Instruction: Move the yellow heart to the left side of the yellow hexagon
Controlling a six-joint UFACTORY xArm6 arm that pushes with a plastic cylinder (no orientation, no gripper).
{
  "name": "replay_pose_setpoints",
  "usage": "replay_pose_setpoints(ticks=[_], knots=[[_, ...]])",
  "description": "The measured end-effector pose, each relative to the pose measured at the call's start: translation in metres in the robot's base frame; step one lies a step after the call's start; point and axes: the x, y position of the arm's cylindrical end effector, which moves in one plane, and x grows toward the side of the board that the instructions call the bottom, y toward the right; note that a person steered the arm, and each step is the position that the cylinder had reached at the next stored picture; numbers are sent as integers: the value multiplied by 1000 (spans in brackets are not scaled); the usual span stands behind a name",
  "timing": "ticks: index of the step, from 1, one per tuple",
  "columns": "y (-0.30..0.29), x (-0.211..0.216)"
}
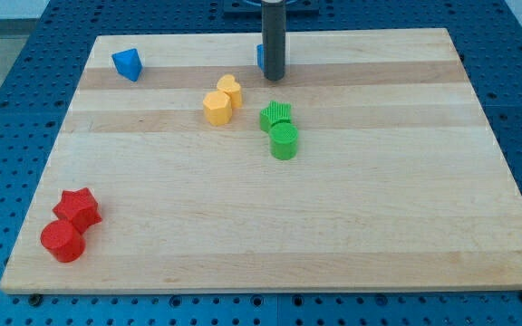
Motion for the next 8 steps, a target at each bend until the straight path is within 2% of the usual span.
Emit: replay_pose_setpoints(ticks=[6, 8], knots=[[-1, 17], [-25, 17]])
